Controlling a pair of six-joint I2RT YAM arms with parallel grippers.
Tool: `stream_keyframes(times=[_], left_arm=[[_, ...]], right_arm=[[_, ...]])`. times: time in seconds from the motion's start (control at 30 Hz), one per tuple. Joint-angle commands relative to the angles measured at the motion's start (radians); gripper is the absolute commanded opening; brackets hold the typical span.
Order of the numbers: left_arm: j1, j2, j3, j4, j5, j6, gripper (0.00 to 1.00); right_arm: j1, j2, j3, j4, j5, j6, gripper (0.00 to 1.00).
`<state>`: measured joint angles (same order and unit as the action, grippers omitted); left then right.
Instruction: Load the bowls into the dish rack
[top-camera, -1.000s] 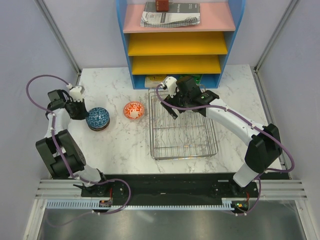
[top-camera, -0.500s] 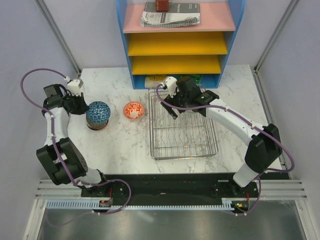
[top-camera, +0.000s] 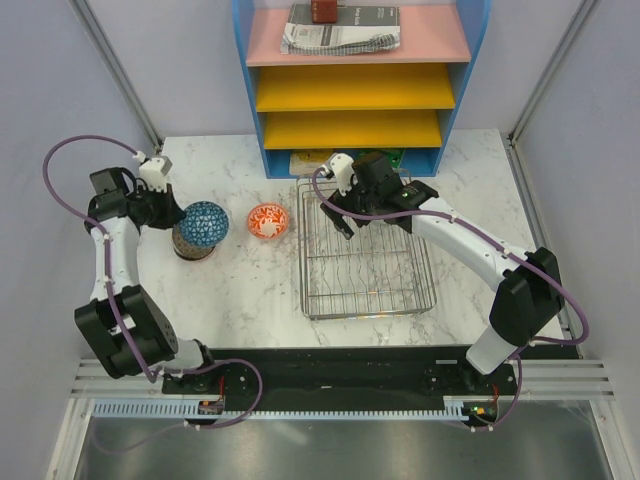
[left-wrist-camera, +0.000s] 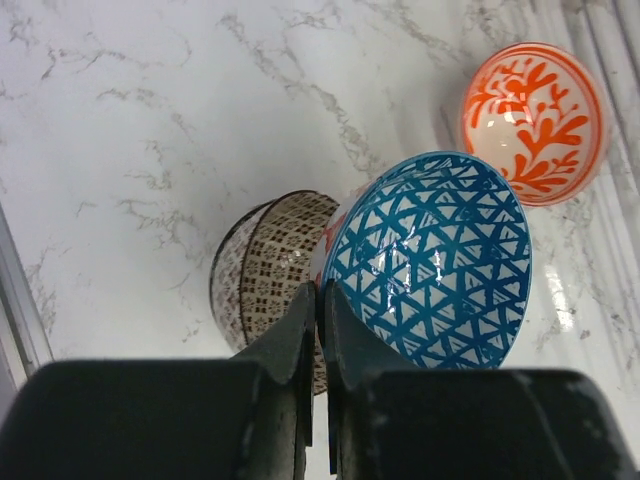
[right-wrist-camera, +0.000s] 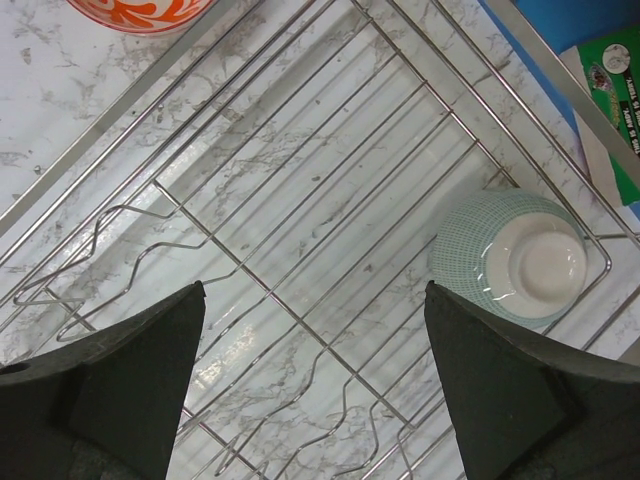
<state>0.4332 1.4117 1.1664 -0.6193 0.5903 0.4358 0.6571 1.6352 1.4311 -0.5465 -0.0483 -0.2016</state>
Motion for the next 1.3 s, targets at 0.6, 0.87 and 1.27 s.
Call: stream_keyframes(times=[0.6, 0.87, 1.27], left_arm=[[-0.439, -0.126, 0.122, -0.04, 0.152, -0.097, 0.02], [-0.611, 0.01, 0.278, -0.033, 0.178, -0.127, 0.02], [-0.74, 0.185, 0.389, 0.016, 0.23, -0.121, 0.02]], right_arm=[[-0.143, 0.02, 0.022, 0.196, -0.66, 0.43, 0.98], [-0.227, 0.025, -0.115, 0.46, -0.875, 0.654, 0.98], [-0.278, 0.0, -0.307, 0.85, -1.056, 0.966, 0.98]])
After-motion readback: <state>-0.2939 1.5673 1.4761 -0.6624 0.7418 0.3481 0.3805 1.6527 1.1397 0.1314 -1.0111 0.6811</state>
